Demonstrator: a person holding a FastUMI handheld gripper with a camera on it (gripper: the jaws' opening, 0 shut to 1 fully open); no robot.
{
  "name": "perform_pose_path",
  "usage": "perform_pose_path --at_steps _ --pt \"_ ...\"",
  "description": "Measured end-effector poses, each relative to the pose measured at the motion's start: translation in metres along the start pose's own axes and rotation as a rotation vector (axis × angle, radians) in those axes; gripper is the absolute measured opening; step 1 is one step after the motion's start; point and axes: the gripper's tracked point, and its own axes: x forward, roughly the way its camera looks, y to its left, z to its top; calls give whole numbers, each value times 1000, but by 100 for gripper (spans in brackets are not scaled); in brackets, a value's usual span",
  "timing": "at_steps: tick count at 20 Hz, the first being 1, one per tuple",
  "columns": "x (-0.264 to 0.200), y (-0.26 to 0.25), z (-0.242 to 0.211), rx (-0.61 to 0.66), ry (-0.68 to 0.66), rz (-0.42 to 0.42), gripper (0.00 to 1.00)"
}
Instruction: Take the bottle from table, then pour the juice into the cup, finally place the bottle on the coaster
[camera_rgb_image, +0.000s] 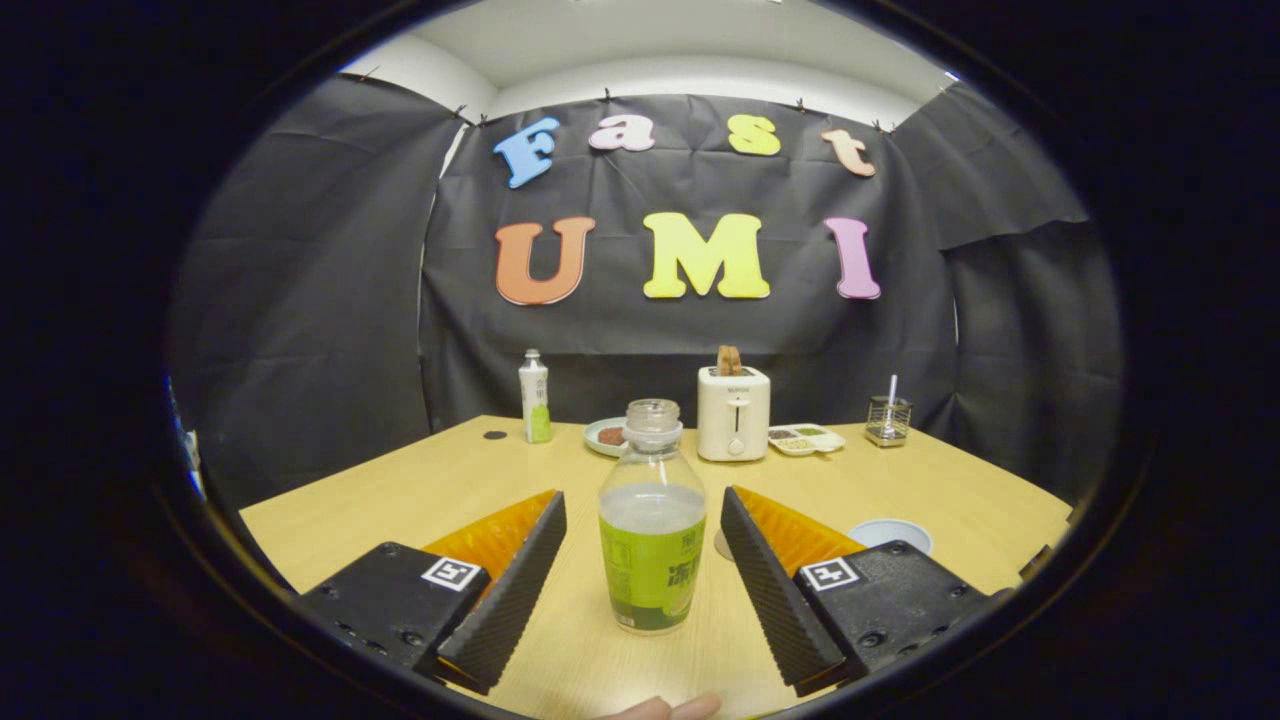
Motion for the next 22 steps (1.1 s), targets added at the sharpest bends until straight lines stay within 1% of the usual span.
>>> perform_pose_path --at_steps 3,6,10,12,13,14,15,17,19,20,22 --pt "21 2 -10 -12 34 -24 100" --pt "38 -4 -9 4 29 -46 100" --pt "53 -7 -16 26 48 -53 100" --pt "52 -10 -17 16 58 -78 100" --pt "47 -9 -18 16 58 -76 94" --pt "55 -8 -19 20 61 -72 88" --pt "47 -7 -17 26 68 -64 83" --pt "45 -2 -17 35 76 -50 83" --pt "42 -1 -17 23 92 -55 83" --pt "40 -1 -18 46 102 -57 83" --pt "39 7 -15 107 100 -20 83"
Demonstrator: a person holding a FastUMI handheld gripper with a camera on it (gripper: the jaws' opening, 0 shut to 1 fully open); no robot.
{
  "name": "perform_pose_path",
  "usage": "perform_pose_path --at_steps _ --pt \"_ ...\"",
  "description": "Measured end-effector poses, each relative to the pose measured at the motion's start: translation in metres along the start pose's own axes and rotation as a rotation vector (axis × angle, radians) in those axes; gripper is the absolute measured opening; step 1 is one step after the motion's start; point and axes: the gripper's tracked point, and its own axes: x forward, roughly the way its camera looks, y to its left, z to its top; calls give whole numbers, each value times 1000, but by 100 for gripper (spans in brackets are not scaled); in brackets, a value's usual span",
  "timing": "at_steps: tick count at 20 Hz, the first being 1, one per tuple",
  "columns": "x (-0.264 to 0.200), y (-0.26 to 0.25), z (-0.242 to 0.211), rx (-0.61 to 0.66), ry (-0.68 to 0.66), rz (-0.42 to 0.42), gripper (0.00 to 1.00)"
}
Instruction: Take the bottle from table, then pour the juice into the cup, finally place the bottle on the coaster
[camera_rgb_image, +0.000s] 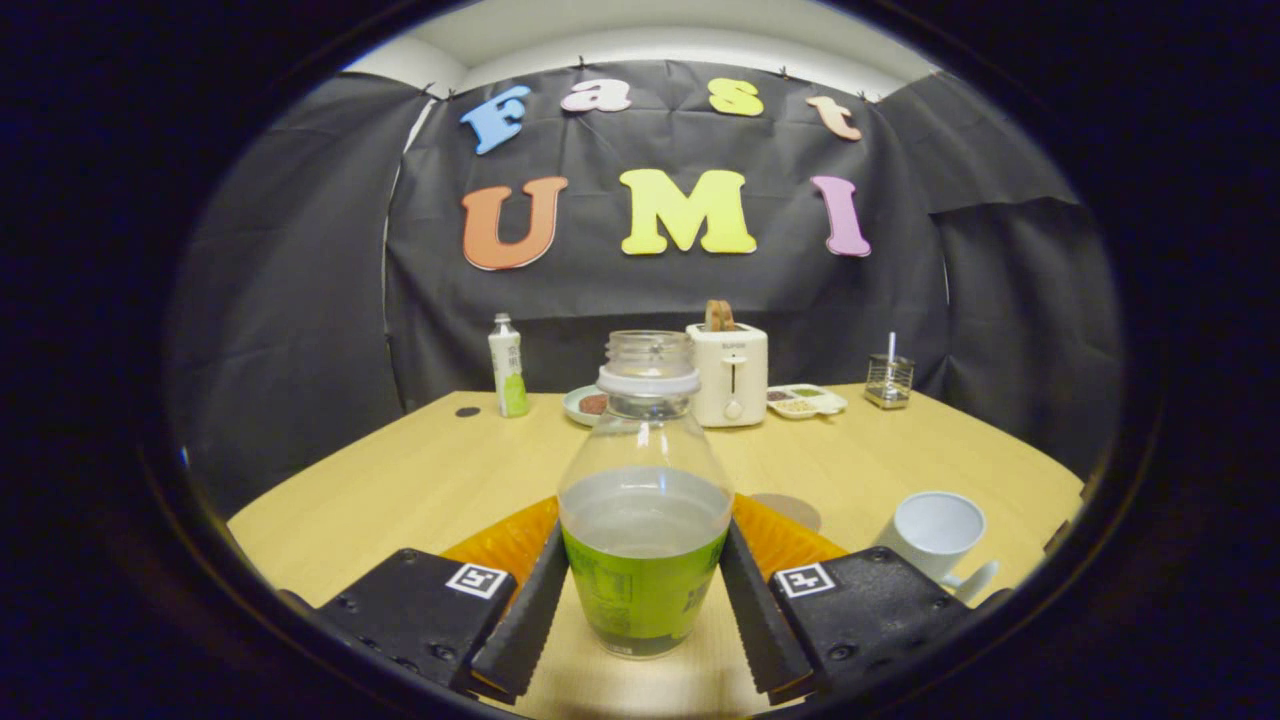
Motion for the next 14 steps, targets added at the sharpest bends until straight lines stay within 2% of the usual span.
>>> perform_pose_path --at_steps 10,14 --pt "-16 2 9 174 -47 67 83" --pt "-19 5 13 335 -65 127 83"
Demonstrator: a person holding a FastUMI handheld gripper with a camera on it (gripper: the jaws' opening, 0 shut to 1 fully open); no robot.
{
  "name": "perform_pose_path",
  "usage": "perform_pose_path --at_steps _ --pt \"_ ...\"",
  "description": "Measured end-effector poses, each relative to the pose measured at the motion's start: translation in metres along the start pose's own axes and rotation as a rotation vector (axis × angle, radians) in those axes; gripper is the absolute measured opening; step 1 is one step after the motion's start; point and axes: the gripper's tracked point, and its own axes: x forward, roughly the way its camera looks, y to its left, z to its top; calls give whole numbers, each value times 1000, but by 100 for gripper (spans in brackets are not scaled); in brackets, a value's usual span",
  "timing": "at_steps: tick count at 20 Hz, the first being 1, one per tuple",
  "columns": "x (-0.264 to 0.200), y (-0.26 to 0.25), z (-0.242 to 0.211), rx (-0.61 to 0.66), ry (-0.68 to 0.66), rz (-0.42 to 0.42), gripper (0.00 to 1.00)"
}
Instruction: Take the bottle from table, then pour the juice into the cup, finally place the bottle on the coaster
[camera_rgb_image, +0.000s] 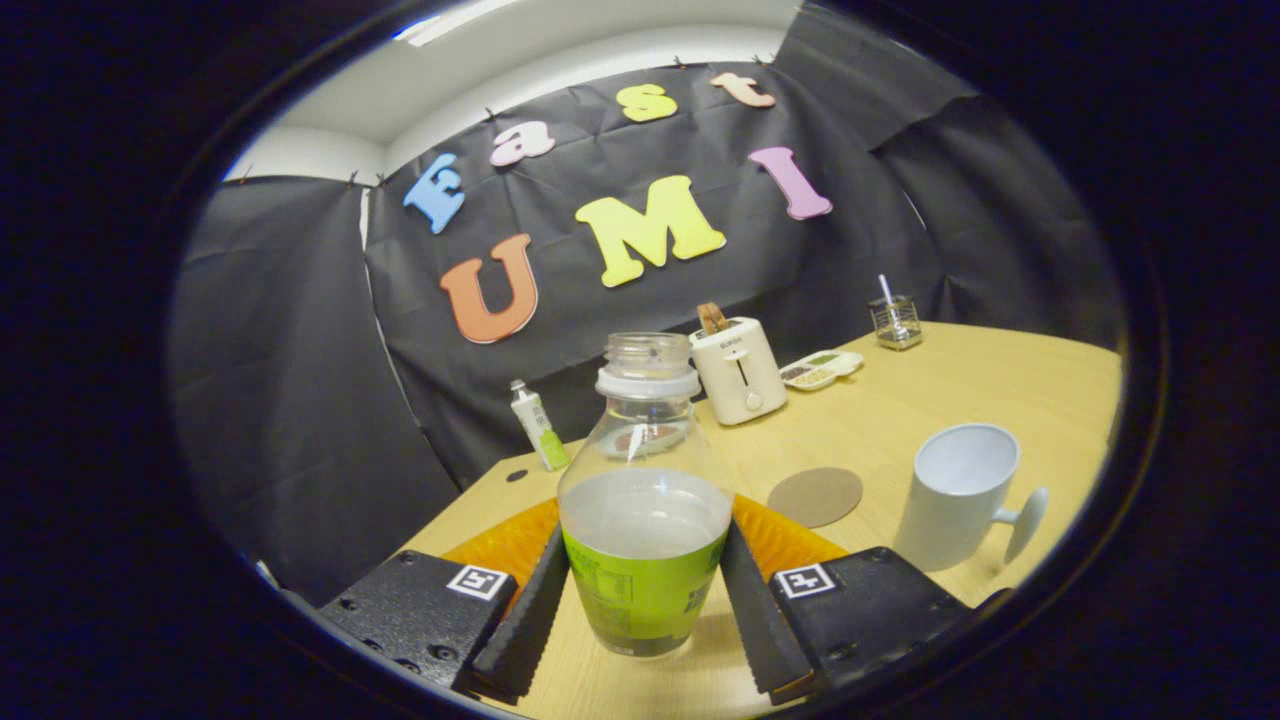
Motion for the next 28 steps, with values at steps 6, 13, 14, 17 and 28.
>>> perform_pose_path --at_steps 6,13,14,17,28 --pt "-6 -2 17 208 -18 52 82" --pt "-5 8 37 526 -40 248 81" --pt "-3 5 36 547 -41 253 81" --pt "-1 3 38 599 -26 269 81" --pt "-15 -13 54 910 -15 289 81"
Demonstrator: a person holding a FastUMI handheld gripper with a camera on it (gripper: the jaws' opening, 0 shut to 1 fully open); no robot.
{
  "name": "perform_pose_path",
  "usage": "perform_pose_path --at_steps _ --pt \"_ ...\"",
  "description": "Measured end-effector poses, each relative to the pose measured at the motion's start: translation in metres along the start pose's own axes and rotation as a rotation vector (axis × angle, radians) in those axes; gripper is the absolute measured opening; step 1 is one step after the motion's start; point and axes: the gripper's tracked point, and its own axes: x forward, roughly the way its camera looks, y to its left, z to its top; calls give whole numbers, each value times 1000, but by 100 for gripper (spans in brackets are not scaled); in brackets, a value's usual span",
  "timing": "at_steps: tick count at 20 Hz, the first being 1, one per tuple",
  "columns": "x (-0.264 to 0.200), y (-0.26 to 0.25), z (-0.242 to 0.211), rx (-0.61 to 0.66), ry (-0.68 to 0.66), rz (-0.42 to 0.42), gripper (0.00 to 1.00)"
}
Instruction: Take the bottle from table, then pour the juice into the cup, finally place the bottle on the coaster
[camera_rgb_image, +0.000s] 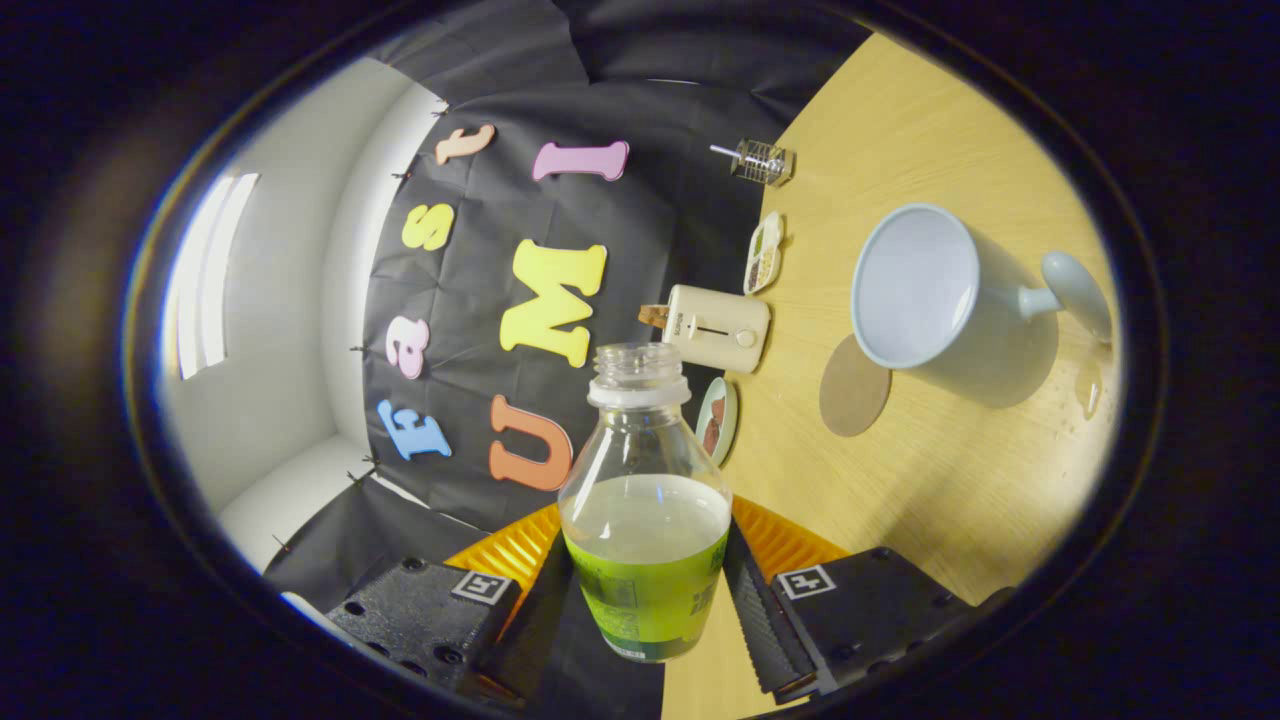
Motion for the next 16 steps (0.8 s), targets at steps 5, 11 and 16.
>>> perform_pose_path --at_steps 5,11,16 --pt "-6 -10 12 92 -20 -8 81" --pt "-13 -13 32 233 -47 3 82" --pt "-17 -5 40 315 -48 35 81"
